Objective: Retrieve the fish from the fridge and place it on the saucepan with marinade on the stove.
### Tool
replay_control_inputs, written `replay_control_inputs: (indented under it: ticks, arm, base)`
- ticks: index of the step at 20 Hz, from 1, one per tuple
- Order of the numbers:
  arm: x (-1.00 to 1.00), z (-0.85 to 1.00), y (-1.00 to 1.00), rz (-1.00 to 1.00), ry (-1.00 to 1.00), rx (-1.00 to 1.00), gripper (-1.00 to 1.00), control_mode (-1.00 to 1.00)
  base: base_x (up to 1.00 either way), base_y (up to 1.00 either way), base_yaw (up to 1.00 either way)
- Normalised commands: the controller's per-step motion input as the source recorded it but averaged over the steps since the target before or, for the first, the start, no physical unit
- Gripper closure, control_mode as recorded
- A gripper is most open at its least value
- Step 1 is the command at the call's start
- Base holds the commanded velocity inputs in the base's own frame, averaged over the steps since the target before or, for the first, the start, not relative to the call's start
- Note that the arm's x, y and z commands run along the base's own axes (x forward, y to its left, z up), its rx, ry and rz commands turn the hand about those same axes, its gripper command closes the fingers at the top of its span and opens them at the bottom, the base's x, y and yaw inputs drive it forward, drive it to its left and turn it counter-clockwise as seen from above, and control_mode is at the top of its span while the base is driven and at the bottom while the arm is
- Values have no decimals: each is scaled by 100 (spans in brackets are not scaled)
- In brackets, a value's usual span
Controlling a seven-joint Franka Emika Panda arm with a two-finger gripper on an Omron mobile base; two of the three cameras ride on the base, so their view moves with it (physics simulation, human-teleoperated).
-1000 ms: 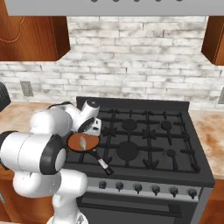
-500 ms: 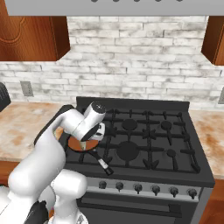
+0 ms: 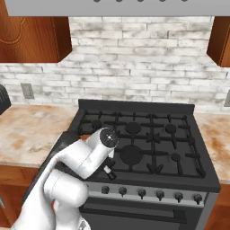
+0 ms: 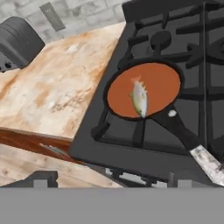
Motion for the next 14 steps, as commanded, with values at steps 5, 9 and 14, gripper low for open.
replay_control_inputs:
  ticks: [5,9,14]
  arm:
    - [-92,39,-50,0,-25,3,-100,-100]
    - [-82,32,-41,0,-16,1,-100,-100]
    - [-70,28,-32,0,-9,0,-100,-100]
  base:
    - [0,0,0]
    - [0,0,0]
    - [0,0,0]
